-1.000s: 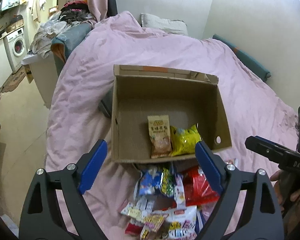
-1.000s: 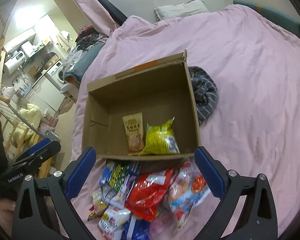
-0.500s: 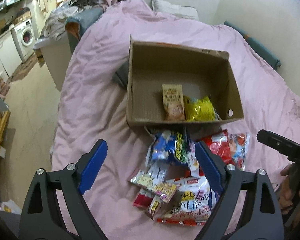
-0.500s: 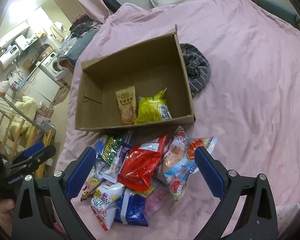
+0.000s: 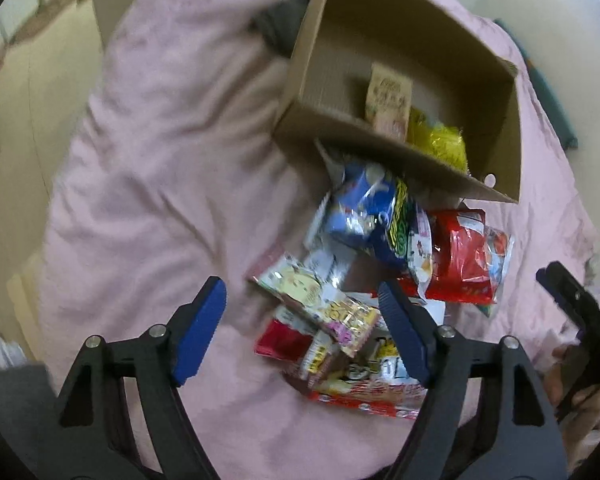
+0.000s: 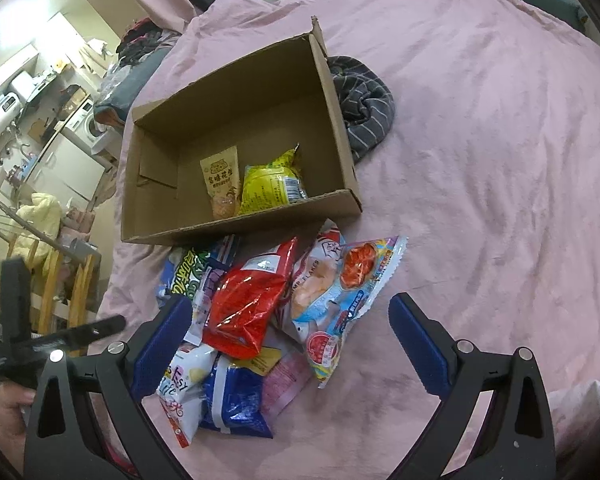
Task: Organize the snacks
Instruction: 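Grasp the striped stick packet with the left gripper while the right grasps the white-and-red packet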
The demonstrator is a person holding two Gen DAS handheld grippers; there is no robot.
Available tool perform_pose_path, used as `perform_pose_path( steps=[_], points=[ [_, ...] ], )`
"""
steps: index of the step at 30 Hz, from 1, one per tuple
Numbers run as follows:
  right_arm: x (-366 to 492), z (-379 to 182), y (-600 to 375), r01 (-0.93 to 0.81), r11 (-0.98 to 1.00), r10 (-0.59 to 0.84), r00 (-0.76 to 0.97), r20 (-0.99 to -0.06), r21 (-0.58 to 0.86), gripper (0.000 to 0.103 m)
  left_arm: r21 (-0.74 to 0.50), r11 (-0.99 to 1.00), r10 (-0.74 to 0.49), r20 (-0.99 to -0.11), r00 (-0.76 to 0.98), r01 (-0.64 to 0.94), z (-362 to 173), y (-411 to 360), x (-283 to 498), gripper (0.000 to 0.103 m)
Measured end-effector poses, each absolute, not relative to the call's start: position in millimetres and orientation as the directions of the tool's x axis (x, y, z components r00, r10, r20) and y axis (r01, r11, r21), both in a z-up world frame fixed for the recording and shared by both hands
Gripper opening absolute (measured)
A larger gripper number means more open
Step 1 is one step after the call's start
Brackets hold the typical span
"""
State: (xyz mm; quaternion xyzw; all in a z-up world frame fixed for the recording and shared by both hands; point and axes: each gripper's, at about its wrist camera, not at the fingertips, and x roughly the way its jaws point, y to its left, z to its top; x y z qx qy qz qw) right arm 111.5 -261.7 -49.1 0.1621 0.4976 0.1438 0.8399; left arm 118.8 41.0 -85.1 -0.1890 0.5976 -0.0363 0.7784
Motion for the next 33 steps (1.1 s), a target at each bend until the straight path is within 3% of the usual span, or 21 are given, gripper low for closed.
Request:
perform_pose_path(
  steps=[1, 3, 8, 11, 15, 16, 18, 20, 27, 33],
  points=[
    [112.3, -48.9, -261.0, -0.081, 0.905, 0.406, 0.463, -0.788, 0.419, 0.101, -0.353, 0.917, -0.297, -0.915, 0.272, -0.186, -89.4, 39.8, 120.3, 0.075],
    [114.0, -47.9, -258.1, -0.087, 0.905, 0.407, 0.463, -0.787, 0.417, 0.101, -0.372, 0.903, -0.32, -0.916, 0.243, -0.215, -98.9, 33.2, 124.0, 0.062],
    [115.6, -46.5, -256.3, -0.097, 0.908, 0.404, 0.466, -0.787, 0.408, 0.101, -0.352, 0.901, -0.309, -0.931, 0.195, -0.254, -116.5, 17.5, 135.3, 0.06],
    [115.6, -46.8, -258.3, -0.091, 0.909, 0.4, 0.466, -0.789, 0.407, 0.101, -0.317, 0.916, -0.284, -0.945, 0.161, -0.246, -125.4, 9.1, 138.6, 0.047],
    [115.6, -50.1, -266.1, -0.07, 0.907, 0.398, 0.465, -0.791, 0.416, 0.101, -0.292, 0.921, -0.261, -0.954, 0.148, -0.258, -132.0, 9.4, 135.9, 0.047],
    [115.9, -50.3, -267.0, -0.063, 0.904, 0.401, 0.463, -0.79, 0.422, 0.101, -0.289, 0.92, -0.256, -0.955, 0.151, -0.263, -132.4, 10.5, 135.6, 0.043],
    [116.8, -51.4, -267.9, -0.059, 0.899, 0.41, 0.462, -0.787, 0.433, 0.101, -0.301, 0.917, -0.268, -0.951, 0.156, -0.262, -134.0, 13.6, 137.5, 0.021],
    [118.0, -51.3, -267.3, -0.065, 0.901, 0.408, 0.463, -0.786, 0.429, 0.101, -0.304, 0.921, -0.266, -0.947, 0.179, -0.243, -129.2, 10.2, 137.5, 0.01],
    [117.5, -52.4, -270.9, -0.054, 0.901, 0.404, 0.465, -0.788, 0.431, 0.101, -0.346, 0.918, -0.294, -0.922, 0.253, -0.194, -100.7, 15.7, 124.9, 0.009],
    [120.8, -59.0, -289.8, 0.025, 0.874, 0.419, 0.465, -0.78, 0.485, 0.101, -0.281, 0.955, -0.237, -0.917, 0.322, -0.098, -73.4, 12.3, 111.6, 0.009]
  ],
)
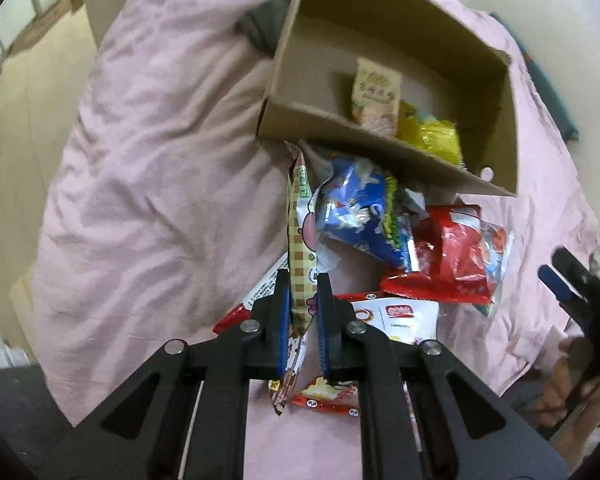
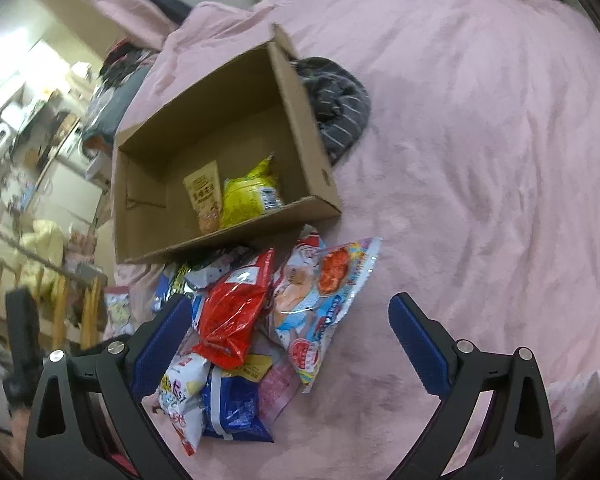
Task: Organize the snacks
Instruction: 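Grasp the striped stick packet with the left gripper while the right grasps the white-and-red packet, then carry both packets over the box and lower them inside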
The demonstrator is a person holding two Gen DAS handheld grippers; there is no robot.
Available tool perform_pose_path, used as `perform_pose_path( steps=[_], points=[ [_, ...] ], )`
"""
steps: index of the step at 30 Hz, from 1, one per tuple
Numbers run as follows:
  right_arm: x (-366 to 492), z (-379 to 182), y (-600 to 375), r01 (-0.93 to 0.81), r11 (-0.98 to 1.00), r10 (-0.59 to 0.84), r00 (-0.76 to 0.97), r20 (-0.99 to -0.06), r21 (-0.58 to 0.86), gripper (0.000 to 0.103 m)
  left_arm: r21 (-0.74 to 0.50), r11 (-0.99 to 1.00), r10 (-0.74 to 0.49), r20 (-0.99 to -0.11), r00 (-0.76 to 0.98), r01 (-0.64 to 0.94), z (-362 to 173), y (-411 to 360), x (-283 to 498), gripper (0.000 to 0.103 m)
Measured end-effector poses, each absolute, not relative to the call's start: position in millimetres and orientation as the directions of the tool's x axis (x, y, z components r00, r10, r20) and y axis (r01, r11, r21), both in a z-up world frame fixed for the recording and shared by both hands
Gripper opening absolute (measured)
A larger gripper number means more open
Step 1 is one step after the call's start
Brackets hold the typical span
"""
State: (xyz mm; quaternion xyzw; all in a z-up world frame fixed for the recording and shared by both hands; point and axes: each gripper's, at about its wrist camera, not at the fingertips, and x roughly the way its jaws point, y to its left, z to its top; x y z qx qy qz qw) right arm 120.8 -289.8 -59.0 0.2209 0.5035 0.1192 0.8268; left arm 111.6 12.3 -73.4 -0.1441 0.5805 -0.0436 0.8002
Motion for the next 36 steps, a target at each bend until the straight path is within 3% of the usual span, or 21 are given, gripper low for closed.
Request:
perform_pose_path(
  steps=[3, 5, 12, 13, 14, 17, 20, 36],
  points=[
    [125.7, -75.1, -300.6, 0.1, 0.836, 0.454, 0.425, -0.783, 0.539, 0.097, -0.281, 0.956, -0.238, -0.91, 0.341, -0.083, -64.7, 17.8, 110.7, 0.009],
    [130.5, -91.9, -302.3, 0.149, 0.811, 0.485, 0.369, -0.793, 0.566, 0.081, -0.285, 0.955, -0.242, -0.908, 0.341, -0.081, -63.1, 21.6, 111.3, 0.009],
    [150.7, -131.3, -286.1, 0.206, 0.812, 0.496, 0.247, -0.832, 0.545, 0.076, -0.287, 0.956, -0.246, -0.898, 0.366, -0.061, -56.5, 18.9, 112.8, 0.009],
    [152.7, -133.8, -281.9, 0.196, 0.819, 0.494, 0.234, -0.837, 0.539, 0.069, -0.288, 0.956, -0.247, -0.896, 0.368, -0.06, -55.9, 18.7, 112.3, 0.009],
    [155.0, -137.1, -277.5, 0.185, 0.824, 0.497, 0.216, -0.84, 0.535, 0.056, -0.289, 0.956, -0.247, -0.895, 0.37, -0.061, -55.3, 18.3, 112.2, 0.009],
    [153.1, -138.8, -271.9, 0.158, 0.844, 0.482, 0.197, -0.854, 0.513, 0.033, -0.284, 0.957, -0.24, -0.895, 0.376, -0.064, -54.4, 19.0, 112.2, 0.009],
    [144.6, -127.9, -273.4, 0.115, 0.858, 0.469, 0.222, -0.855, 0.5, 0.029, -0.278, 0.958, -0.23, -0.896, 0.381, -0.074, -54.9, 21.2, 112.2, 0.009],
    [112.9, -83.3, -332.6, 0.099, 0.836, 0.466, 0.393, -0.793, 0.54, 0.029, -0.224, 0.973, -0.181, -0.898, 0.402, -0.061, -57.4, 9.8, 115.2, 0.009]
  ],
)
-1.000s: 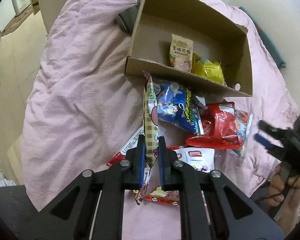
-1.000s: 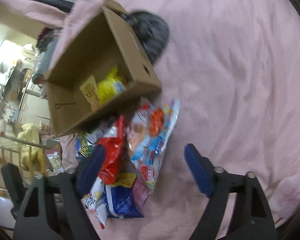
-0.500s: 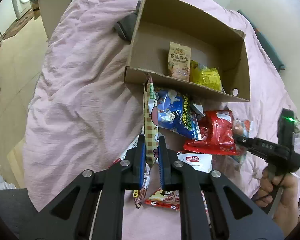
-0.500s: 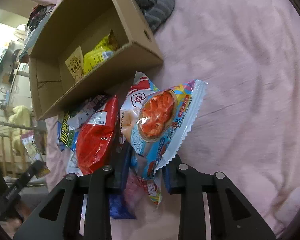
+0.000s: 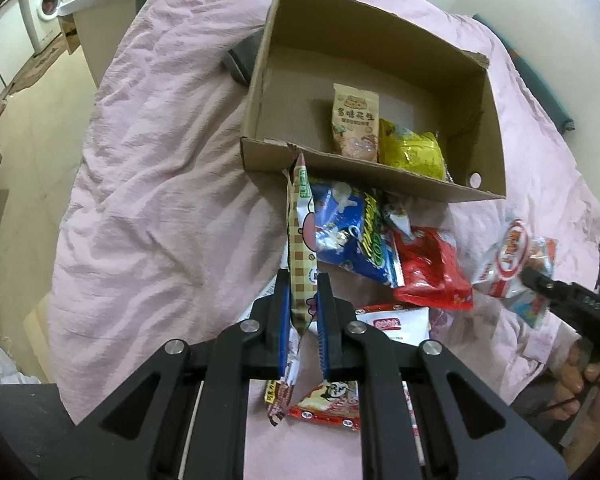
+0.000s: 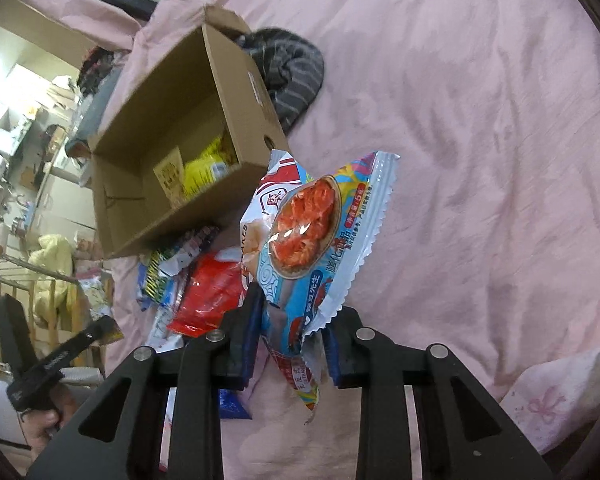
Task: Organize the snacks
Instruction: 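Carry both packets over the box and lower them inside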
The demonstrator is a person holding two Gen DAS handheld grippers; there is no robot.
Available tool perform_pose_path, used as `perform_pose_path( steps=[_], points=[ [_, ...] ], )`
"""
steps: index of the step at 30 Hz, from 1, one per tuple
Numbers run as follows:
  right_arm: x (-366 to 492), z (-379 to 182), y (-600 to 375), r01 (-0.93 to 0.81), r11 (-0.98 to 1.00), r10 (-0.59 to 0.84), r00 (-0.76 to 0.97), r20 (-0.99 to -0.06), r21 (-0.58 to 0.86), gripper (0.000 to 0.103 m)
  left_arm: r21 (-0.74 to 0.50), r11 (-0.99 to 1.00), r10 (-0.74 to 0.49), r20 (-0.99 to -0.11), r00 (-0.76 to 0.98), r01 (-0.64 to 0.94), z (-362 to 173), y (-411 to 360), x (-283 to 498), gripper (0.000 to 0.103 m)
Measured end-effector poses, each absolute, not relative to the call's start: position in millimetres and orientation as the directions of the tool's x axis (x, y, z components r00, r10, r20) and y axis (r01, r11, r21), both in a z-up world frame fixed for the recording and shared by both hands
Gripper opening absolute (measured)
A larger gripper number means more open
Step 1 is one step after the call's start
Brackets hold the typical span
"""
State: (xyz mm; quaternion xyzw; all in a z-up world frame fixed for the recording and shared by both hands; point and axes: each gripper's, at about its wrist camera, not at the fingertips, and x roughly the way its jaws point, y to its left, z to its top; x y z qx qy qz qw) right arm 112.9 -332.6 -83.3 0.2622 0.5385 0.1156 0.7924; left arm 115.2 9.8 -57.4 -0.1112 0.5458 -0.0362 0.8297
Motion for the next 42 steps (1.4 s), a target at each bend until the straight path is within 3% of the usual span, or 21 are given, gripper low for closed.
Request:
perform_pose_path(
  steps=[11, 22, 33, 42],
  points=[
    [108.1, -37.1, -328.0, -0.008, 0.812, 0.499, 0.528, -0.687, 0.584, 0.029, -0.194, 0.977, -0.134, -0.886, 0.444, -0.091, -51.0, 21.4, 114.7, 0.009],
    [144.8, 5.7, -285.9, -0.134, 0.784, 0.572, 0.536, -0.621, 0.606, 0.029, -0.179, 0.984, -0.156, -0.833, 0.53, 0.009, 14.5, 12.6, 133.8, 0.009],
    [194.4, 25.0, -249.9, -0.214, 0.807, 0.571, 0.519, -0.636, 0.55, 0.029, -0.135, 0.989, -0.148, -0.812, 0.564, 0.064, 32.7, 0.0, 185.2, 0.009],
    [235.7, 4.9, -233.5, -0.217, 0.831, 0.547, 0.489, -0.68, 0.513, 0.029, -0.079, 0.992, -0.12, -0.82, 0.559, 0.096, 15.1, -15.1, 220.0, 0.009]
  ],
)
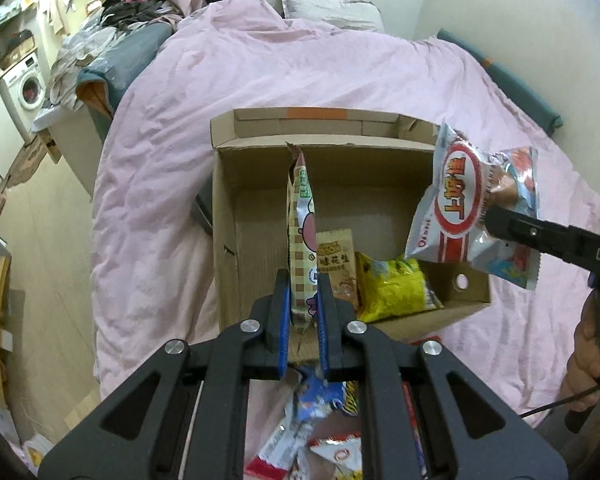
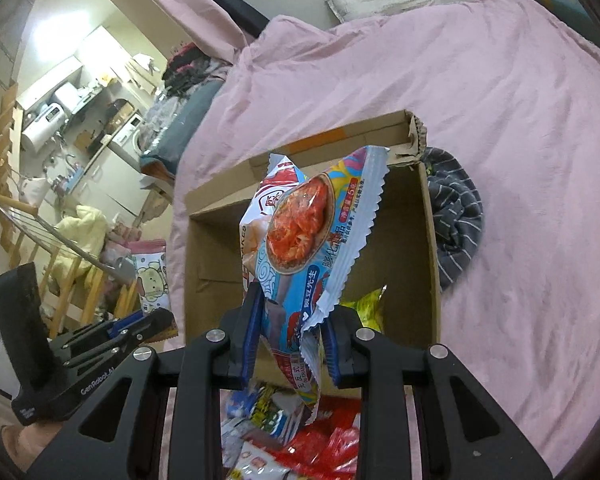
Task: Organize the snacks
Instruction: 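Carry both packets over the box and lower them inside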
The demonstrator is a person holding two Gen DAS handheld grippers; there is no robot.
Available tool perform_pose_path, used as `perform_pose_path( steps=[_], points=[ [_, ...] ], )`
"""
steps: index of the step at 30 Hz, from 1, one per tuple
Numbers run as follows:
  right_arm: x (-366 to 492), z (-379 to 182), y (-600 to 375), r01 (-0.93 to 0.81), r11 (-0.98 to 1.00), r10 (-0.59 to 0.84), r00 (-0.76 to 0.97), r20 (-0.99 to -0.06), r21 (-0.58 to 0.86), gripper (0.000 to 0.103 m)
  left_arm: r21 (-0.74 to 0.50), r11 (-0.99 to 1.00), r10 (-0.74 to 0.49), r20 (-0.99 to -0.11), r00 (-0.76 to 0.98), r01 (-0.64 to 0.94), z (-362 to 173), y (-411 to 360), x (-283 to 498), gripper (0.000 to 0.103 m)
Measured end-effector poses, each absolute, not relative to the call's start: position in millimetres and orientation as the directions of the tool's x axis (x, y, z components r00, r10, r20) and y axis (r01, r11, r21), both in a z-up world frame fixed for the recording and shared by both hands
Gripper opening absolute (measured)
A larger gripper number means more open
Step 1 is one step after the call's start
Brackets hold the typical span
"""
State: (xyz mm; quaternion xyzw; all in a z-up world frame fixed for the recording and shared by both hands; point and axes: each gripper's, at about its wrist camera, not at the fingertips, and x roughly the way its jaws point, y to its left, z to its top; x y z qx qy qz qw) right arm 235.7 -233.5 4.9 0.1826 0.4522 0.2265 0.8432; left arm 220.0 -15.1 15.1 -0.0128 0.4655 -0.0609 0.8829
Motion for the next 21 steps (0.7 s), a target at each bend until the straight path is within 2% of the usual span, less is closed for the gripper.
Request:
perform_pose_path(
  steps=[8, 11, 14, 21],
  points=[
    [252.7, -31.6, -230.6, -0.172, 0.817, 0.561, 0.459, -0.689, 0.55, 0.029, -0.086, 0.992, -0.124, -0.829, 0.545, 0.096, -11.9, -14.3, 244.8, 0.009],
    [257.7, -39.4, -225.0, -0.185, 0.831, 0.547, 0.446, -0.709, 0.525, 0.029, -0.047, 0.994, -0.091, -0.833, 0.546, 0.094, -19.4, -18.7, 251.3, 0.009],
    [266.5, -53.0, -219.4, -0.194, 0.844, 0.532, 0.42, -0.735, 0.5, 0.029, -0.115, 0.991, -0.137, -0.851, 0.508, 0.074, -26.5, -18.3, 258.8, 0.009],
    [274.0, -64.0, -209.5, -0.213, 0.859, 0.511, 0.405, -0.758, 0.465, 0.029, -0.074, 0.994, -0.105, -0.868, 0.486, 0.082, -40.5, -24.0, 258.1, 0.009]
  ],
)
